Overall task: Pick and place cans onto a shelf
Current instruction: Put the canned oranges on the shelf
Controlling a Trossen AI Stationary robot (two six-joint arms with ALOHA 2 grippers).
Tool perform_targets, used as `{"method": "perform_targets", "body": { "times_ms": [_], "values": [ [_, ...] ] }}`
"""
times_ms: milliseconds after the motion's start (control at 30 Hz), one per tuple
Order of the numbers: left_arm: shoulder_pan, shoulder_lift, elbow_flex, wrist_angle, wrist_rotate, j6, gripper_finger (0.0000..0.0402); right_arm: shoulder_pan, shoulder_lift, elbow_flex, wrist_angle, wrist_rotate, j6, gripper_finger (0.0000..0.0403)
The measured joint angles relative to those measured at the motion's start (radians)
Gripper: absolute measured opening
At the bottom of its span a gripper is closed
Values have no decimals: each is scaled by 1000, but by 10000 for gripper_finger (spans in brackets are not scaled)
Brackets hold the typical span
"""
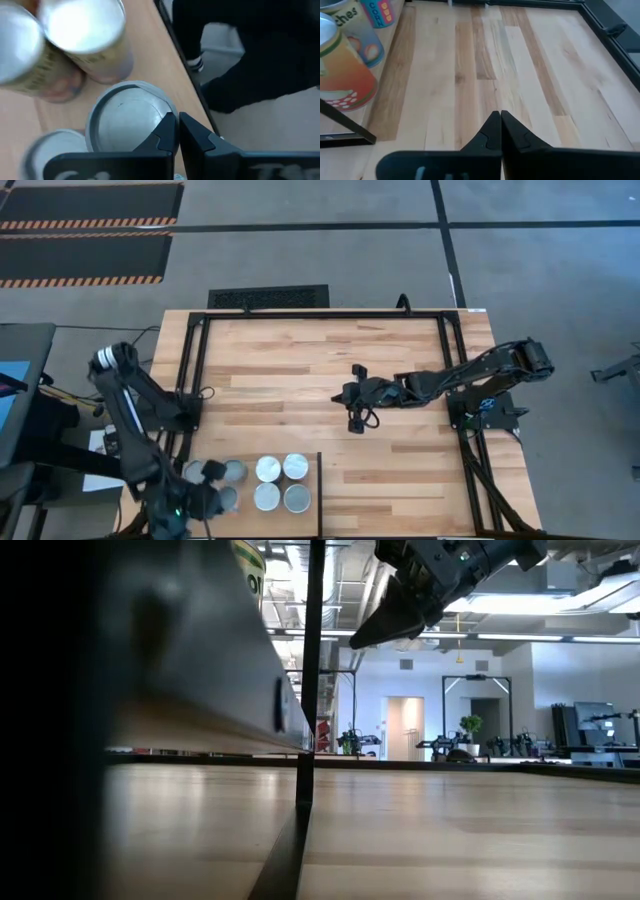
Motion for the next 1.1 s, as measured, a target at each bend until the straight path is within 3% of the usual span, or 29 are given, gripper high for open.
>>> {"method": "perform_targets", "body": {
  "times_ms": [367,767,1100],
  "values": [
    [-7,223,109,-69,-28,-40,0,1,0,0,-1,-8,-8,8],
    [-1,245,103,-88,-62,-114,7,8,0,0,-2,-16,-8,8],
    [2,245,103,-127,-17,-157,22,22,0,0,-11,-16,-8,8]
  ]
}}
